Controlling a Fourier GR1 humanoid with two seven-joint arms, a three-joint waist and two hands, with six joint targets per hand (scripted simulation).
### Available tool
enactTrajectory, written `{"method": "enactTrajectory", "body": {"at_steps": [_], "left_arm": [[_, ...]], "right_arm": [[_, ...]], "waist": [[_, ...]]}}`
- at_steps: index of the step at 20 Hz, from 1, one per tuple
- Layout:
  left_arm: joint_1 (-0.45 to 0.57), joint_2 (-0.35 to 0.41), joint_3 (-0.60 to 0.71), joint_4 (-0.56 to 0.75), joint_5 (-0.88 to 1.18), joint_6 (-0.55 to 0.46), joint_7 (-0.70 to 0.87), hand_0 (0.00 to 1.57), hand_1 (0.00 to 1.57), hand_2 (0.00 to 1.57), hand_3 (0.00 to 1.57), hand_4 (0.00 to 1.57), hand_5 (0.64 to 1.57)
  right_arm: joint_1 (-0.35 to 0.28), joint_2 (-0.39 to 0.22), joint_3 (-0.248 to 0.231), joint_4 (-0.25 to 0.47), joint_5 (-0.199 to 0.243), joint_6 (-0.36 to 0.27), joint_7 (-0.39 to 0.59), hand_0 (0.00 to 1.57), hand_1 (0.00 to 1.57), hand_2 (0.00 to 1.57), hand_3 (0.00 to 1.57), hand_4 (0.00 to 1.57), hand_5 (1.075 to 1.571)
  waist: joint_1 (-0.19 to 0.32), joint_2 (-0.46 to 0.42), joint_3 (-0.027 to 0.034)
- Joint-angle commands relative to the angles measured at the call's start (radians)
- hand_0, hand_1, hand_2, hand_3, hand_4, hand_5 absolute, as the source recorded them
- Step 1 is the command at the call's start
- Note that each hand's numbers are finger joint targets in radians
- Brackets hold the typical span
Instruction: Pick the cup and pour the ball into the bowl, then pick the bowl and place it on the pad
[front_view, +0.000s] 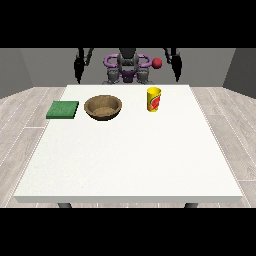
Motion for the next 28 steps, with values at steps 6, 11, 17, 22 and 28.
{"method": "enactTrajectory", "body": {"at_steps": [6,11,17,22,28], "left_arm": [[-0.02,0.055,0.01,-0.113,0.013,-0.019,0.098,0.0,0.0,0.0,0.0,0.0,1.557],[-0.117,0.065,0.122,-0.192,0.208,-0.065,0.187,0.0,0.0,0.0,0.0,0.0,1.554],[-0.107,0.063,0.18,-0.073,0.218,-0.122,-0.024,0.0,0.0,0.0,0.0,0.0,1.544],[-0.178,0.071,0.188,0.022,0.192,-0.15,-0.168,0.0,0.0,0.0,0.0,0.0,1.528],[-0.127,-0.012,0.149,0.175,0.096,-0.101,-0.375,0.0,0.0,0.0,0.0,0.0,1.526]], "right_arm": [[-0.018,-0.053,-0.016,-0.114,-0.01,0.01,0.096,0.0,0.0,0.0,0.0,0.0,1.569],[-0.016,-0.159,-0.195,-0.106,-0.238,0.178,0.101,0.0,0.0,0.0,0.0,0.0,1.57],[-0.015,-0.129,-0.215,-0.095,-0.233,0.212,-0.011,0.0,0.0,0.0,0.0,0.0,1.57],[-0.116,-0.141,-0.253,-0.014,-0.228,0.213,-0.095,0.0,0.0,0.0,0.0,0.0,1.57],[-0.051,-0.13,-0.226,-0.013,-0.224,0.278,-0.151,0.0,0.0,0.0,0.0,0.0,1.571]], "waist": [[-0.009,-0.29,-0.0259],[-0.002,-0.177,-0.031],[-0.014,-0.063,-0.0312],[-0.005,0.077,-0.0312],[-0.058,0.063,-0.0313]]}}
